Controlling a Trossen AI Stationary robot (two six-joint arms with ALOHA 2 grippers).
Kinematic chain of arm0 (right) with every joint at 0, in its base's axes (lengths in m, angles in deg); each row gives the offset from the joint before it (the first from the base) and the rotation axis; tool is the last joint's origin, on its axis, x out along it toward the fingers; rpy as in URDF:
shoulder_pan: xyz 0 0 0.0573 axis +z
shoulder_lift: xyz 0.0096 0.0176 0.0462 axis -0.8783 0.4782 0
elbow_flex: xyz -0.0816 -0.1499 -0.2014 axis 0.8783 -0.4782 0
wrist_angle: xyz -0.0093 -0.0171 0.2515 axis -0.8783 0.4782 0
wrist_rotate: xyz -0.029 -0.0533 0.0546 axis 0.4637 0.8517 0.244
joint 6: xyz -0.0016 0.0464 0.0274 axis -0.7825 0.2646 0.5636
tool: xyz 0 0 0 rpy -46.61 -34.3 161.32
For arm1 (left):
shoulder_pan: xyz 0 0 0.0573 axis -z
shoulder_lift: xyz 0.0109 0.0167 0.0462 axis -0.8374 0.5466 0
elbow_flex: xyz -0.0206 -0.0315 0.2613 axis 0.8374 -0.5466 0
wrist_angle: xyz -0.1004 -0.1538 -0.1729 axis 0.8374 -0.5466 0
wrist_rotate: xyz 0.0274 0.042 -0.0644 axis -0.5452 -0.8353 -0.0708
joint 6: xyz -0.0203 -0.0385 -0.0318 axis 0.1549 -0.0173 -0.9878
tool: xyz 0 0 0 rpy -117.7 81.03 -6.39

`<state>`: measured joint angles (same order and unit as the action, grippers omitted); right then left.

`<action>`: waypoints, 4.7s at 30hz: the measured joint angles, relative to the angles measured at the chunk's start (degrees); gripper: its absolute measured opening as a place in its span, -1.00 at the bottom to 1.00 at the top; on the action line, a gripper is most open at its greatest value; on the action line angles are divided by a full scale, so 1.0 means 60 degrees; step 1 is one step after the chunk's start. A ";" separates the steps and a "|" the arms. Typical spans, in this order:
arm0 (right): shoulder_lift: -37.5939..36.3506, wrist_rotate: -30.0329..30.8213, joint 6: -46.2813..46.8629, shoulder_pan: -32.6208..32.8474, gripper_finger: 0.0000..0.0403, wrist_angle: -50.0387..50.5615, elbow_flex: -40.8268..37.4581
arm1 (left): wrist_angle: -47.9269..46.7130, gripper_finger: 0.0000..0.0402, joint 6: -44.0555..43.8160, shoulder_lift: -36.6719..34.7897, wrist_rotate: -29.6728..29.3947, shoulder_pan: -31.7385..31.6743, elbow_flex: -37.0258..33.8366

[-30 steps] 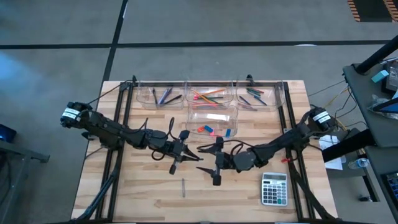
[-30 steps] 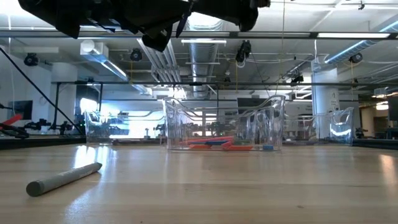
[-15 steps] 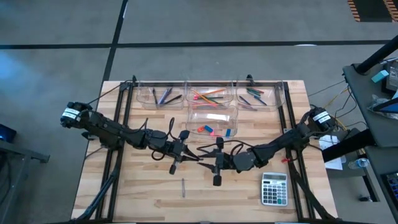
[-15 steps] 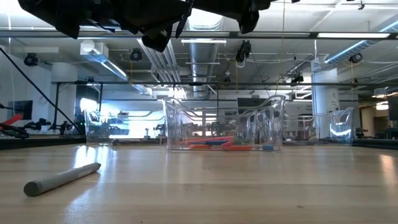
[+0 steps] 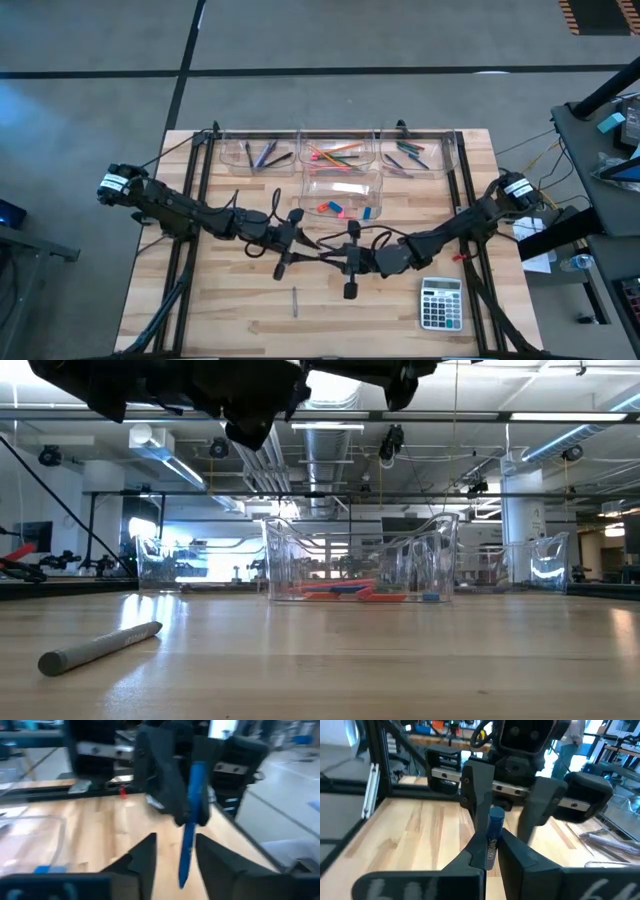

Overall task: Sort crayons/erasers/pens/pencils in bins
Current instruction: Put the blue crayon into the top right transparent bin, then put the gray crayon into the top right transparent bin

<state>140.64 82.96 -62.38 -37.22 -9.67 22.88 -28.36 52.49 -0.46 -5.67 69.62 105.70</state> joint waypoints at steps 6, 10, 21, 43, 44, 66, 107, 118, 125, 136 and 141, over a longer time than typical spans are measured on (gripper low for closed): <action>-0.0956 0.1482 0.0105 -0.0289 -0.92 0.2278 -0.0004 | -0.1264 -0.05 0.0021 -0.0710 -0.1253 -0.0007 -0.0015; -0.2051 0.2988 0.0441 -0.0840 -0.92 0.5138 -0.0007 | -0.2037 0.05 0.0006 -0.1266 -0.2108 -0.0007 -0.0015; -0.4118 0.2691 0.3110 -0.5927 -0.92 1.2470 -0.0073 | -0.2107 0.07 -0.0062 -0.1251 -0.2222 -0.0007 -0.0084; -0.4480 -0.0116 0.3170 -0.7598 0.05 1.2664 -0.0270 | -0.2532 0.07 -0.0327 -0.1163 -0.2423 0.0019 -0.0124; -0.4620 -0.0187 0.3311 -0.7206 0.05 1.2619 -0.0322 | -0.2564 0.07 -0.0376 -0.1174 -0.2378 0.0019 -0.0124; -0.4500 0.5001 0.3840 0.1881 0.01 0.6769 -0.1840 | -0.6395 0.07 -0.0032 -0.0565 -0.1233 0.1476 0.1169; -0.3628 0.5676 0.2551 0.1962 0.01 0.5258 -0.1920 | -0.9174 -0.86 0.2563 0.4029 -0.0739 0.2223 0.3316; -0.3628 0.5647 0.2558 0.1962 0.01 0.5253 -0.1934 | -0.9011 -0.98 0.1172 0.3790 -0.0904 0.2202 0.3224; -0.3624 0.5442 0.2589 0.1962 0.01 0.5227 -0.1934 | -0.9013 -0.99 0.1169 0.2846 -0.1271 0.2248 0.3126; -0.3624 0.5173 0.2973 0.1962 0.01 0.5177 -0.1938 | -0.6353 -1.00 0.1187 0.1105 -0.2044 0.2222 0.1924; -0.3531 0.5172 0.3088 0.1946 0.01 0.5102 -0.1938 | -0.2102 -1.00 0.1398 0.0640 -0.1786 0.1827 0.0260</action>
<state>119.46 113.99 -43.85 -25.54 20.95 11.25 -40.97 60.88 3.39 -16.39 80.58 107.25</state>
